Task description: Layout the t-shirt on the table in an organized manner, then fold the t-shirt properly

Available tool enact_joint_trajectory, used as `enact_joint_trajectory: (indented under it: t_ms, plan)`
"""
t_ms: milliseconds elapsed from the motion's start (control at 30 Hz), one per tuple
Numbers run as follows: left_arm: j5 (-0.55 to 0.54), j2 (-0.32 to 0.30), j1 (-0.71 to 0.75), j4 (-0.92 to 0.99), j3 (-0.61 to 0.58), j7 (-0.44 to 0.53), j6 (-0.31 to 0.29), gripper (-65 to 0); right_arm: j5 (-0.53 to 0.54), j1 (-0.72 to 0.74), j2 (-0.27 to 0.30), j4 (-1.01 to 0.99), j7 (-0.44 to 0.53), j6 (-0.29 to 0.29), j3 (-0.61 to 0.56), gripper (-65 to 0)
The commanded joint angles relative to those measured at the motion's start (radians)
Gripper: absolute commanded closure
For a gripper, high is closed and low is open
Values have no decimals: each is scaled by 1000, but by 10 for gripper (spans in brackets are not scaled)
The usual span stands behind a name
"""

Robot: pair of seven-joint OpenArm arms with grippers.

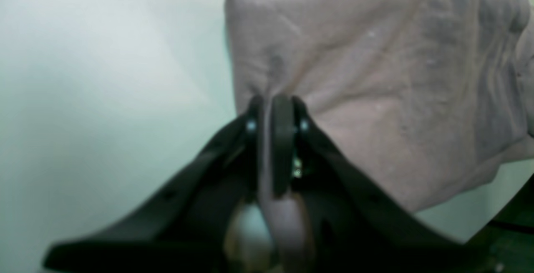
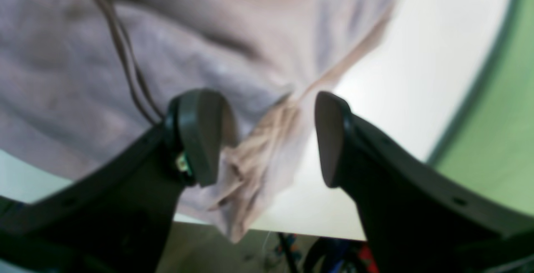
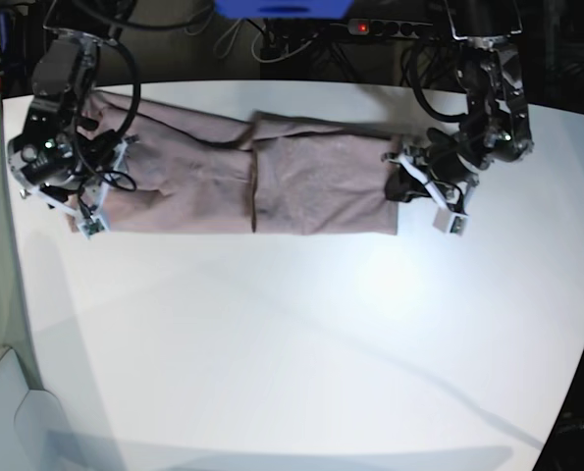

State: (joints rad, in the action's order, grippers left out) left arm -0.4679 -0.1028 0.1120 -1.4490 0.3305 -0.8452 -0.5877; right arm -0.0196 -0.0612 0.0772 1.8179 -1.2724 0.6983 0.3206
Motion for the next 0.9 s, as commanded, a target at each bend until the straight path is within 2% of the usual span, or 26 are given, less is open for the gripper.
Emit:
enact_joint_trajectory:
  t_ms: [0,100,300,600,867]
  plan:
    - [-7,-8,2,-35,2,4,-5,-42,0,27,9,-7,4,0,4,-361]
    - [-7,-8,13,-55,2,2,-5,-42,0,41,14,-74,7,0,19,-361]
    - [-7,-8,28,-60,2,2,-5,-42,0,85,28,-198,76,0,91,-361]
    - [-13,-8,55,-60,2,2,-5,-42,4,96,40,-327,148,0,93,-360]
    - [-15,-8,67,-62,2,2,-7,-42,4,168,39,-453,152,0,93,-341]
